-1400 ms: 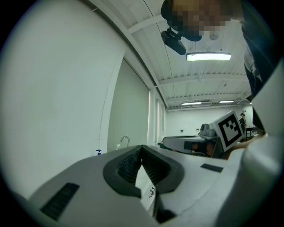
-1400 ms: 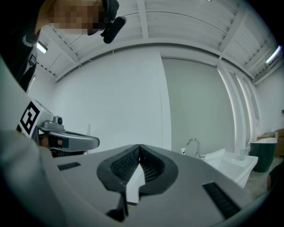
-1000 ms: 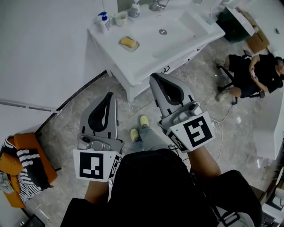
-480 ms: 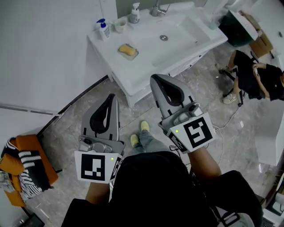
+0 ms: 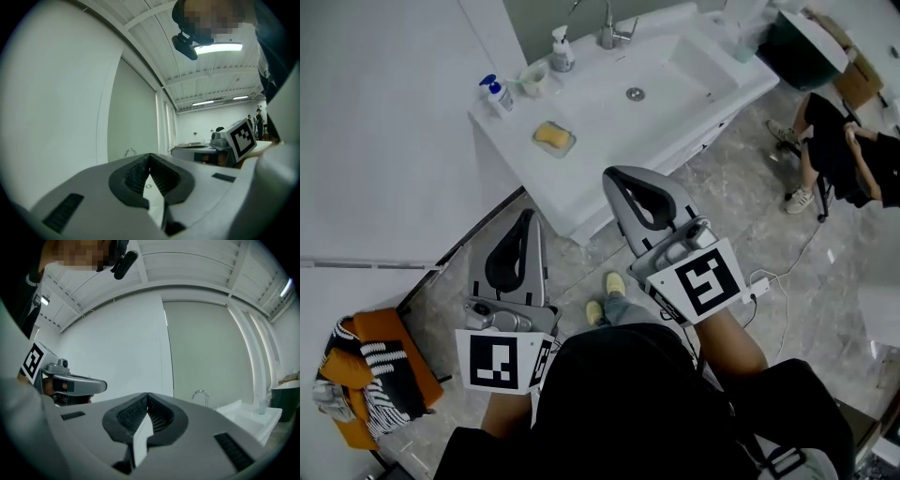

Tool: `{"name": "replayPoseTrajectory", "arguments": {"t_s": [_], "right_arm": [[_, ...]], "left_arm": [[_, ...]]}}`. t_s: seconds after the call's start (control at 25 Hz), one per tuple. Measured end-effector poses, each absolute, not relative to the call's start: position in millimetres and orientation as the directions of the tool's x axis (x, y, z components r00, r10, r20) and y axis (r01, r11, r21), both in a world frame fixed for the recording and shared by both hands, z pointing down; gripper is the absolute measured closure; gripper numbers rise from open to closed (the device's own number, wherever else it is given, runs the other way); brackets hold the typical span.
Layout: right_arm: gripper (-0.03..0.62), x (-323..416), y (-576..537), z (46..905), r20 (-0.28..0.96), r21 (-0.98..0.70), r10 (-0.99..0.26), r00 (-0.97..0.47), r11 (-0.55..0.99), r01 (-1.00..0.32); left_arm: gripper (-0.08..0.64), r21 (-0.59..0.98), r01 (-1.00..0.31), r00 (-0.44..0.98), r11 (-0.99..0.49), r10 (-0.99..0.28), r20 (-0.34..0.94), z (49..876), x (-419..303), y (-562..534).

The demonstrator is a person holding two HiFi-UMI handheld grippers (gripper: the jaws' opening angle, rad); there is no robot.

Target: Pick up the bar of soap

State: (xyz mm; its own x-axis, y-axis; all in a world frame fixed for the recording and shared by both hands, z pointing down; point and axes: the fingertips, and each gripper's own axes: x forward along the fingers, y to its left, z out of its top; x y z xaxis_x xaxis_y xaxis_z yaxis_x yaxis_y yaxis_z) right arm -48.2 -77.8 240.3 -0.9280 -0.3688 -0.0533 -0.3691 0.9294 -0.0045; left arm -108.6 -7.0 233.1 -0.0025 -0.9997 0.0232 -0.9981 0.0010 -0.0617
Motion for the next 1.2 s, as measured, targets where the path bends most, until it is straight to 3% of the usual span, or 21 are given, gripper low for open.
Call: {"name": "replayPoseTrajectory", "arguments": {"t_s": [0.64,1.2], "right_arm": [[0.584,-49,-128,263,-0.05,-0.092,-0.334,-0.941,0.94,-0.328],[0.584,-77,-145,270,-0.02,-0.066,-0.358,-0.933,0.932,-0.357]], "left_arm": [[0.554,-0.106,-0.994,-0.02,0.01,-0.995,0.094,246,-99,-52],[0.554,-0.076,-0.997,0.012,-0.019,-0.996,0.09,252,-127,-71]]}}
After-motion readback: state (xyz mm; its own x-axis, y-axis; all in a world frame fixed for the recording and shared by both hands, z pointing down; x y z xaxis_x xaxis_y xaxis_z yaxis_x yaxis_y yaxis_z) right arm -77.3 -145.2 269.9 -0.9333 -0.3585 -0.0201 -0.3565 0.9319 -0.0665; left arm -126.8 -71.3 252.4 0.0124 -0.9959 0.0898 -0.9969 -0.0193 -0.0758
